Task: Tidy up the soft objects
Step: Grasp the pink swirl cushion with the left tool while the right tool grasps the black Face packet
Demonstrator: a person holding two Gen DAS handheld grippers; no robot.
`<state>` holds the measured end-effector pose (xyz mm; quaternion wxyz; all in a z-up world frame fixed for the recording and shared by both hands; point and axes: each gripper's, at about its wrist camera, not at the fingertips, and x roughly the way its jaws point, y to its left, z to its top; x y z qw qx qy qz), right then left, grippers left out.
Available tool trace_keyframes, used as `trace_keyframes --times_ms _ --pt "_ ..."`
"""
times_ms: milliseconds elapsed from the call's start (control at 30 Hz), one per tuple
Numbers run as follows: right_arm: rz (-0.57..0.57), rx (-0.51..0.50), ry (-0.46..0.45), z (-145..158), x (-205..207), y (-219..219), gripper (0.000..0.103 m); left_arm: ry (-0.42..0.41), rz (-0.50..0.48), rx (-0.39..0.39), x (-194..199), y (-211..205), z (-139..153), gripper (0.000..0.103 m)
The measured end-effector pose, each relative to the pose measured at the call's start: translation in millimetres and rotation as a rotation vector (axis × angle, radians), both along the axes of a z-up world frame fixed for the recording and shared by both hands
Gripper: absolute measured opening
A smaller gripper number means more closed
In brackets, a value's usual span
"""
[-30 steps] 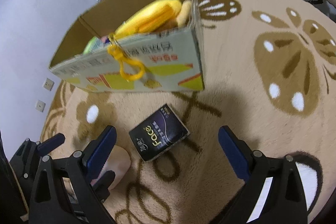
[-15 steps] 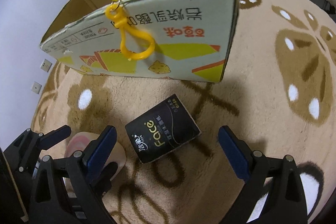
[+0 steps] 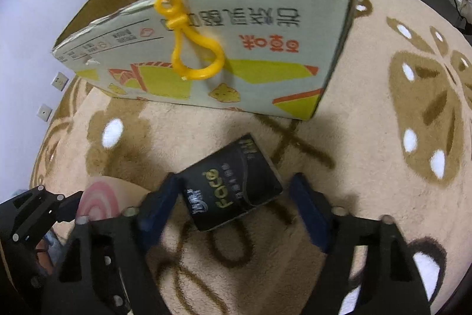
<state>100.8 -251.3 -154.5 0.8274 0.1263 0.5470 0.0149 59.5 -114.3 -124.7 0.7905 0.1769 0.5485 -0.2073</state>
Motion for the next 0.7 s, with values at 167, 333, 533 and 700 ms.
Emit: trace_keyframes --times_ms 167,333,533,700 --pt "0.002 -0.01 -0.015 2.3 0.5 5.9 0.061 -0.021 0.021 -0.002 3.3 14.1 6.9 0.041" --pt "-0.044 0.035 -0.054 11.0 -2.1 -4.7 0.04 -0.071 0.071 0.008 8.1 33.3 17.6 0.04" --pt "-0.05 0.063 -0.044 10.2 -1.7 -2.9 0.044 -0.095 0.123 0.016 14.2 44.7 23.4 0.039" --pt "-0.006 0.037 -0.016 4.0 -6.6 -1.6 0.061 -0.118 0.153 0.038 18.0 50.5 24.6 0.04"
